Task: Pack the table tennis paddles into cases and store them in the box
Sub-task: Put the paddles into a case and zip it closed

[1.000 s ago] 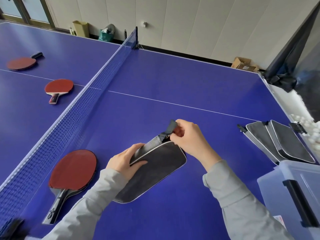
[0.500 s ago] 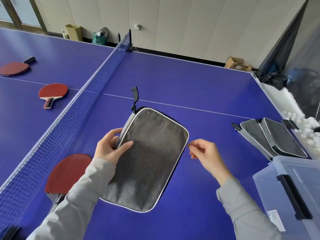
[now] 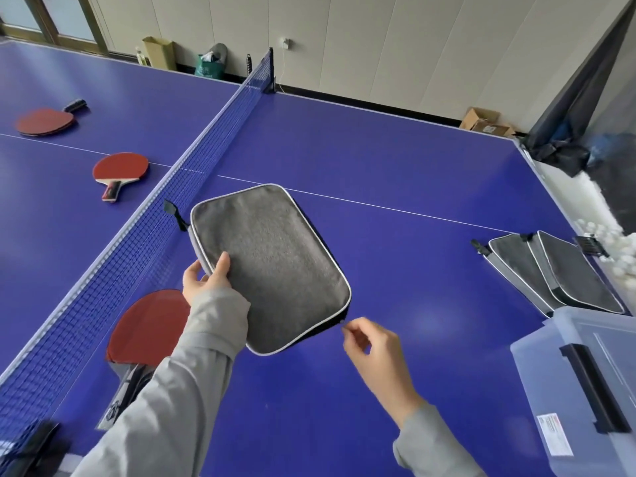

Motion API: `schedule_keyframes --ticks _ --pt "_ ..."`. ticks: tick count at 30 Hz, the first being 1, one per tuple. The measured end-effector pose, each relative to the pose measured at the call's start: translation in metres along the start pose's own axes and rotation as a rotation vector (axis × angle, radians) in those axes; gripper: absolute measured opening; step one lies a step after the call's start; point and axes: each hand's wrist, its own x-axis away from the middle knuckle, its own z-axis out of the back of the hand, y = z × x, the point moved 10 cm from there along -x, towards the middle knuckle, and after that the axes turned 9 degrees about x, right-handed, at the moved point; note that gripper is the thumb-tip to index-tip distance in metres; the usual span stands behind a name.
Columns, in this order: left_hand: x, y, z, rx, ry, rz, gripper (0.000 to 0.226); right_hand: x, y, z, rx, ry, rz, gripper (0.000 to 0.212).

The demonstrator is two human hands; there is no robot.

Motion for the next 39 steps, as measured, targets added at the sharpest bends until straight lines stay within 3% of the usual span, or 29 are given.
schedule_keyframes --ticks 5,11,15,18,20,22,24,26,28,30,32,33,36,39 --pt "0.017 -0.025 0.012 0.067 0.173 0.031 0.040 0.030 -0.041 -0.029 -0.019 0.025 0.128 0.013" --pt "0.034 -0.049 0.017 0.119 0.281 0.122 0.051 0.044 -0.057 -0.044 -0.045 0.066 0.118 0.012" --pt "0.040 -0.052 0.017 0.081 0.268 0.151 0.053 0.044 -0.040 -0.038 -0.180 -0.033 0.006 0.035" --pt "0.031 -0.050 0.017 -0.044 0.142 0.123 0.054 0.039 0.006 0.006 -0.298 0.087 -0.235 0.037" --pt "0.021 -0.060 0.009 -0.115 -0.033 0.151 0.051 0.031 0.053 0.037 -0.393 0.207 -0.440 0.022" --pt "0.023 -0.078 -0.005 -0.154 -0.223 0.224 0.045 0.017 0.075 0.040 -0.590 0.109 -0.554 0.022" --pt "0.038 -0.097 -0.016 -0.213 -0.345 0.296 0.035 0.008 0.074 0.026 -0.786 -0.099 -0.604 0.050" --pt "0.053 -0.111 -0.026 -0.246 -0.415 0.322 0.034 0.011 0.060 0.015 -0.888 -0.297 -0.629 0.044" --pt "0.064 -0.118 -0.034 -0.278 -0.417 0.302 0.048 0.017 0.055 0.012 -0.990 -0.352 -0.680 0.037" --pt "0.071 -0.117 -0.037 -0.459 -0.372 0.198 0.073 0.021 0.061 0.012 -1.079 -0.317 -0.710 0.037" --pt "0.084 -0.115 -0.041 -0.762 -0.368 0.074 0.087 0.021 0.065 0.013 -1.057 -0.251 -0.684 0.033" --pt "0.097 -0.119 -0.050 -0.800 -0.438 0.053 0.085 0.021 0.069 0.013 -0.988 -0.211 -0.655 0.029" --pt "0.153 -0.146 -0.079 -0.600 -0.686 0.268 0.069 0.028 0.065 0.010 -0.762 -0.157 -0.538 0.023" --pt "0.178 -0.156 -0.090 -0.481 -0.700 0.332 0.060 0.041 0.047 -0.004 -0.693 -0.208 -0.445 0.030"
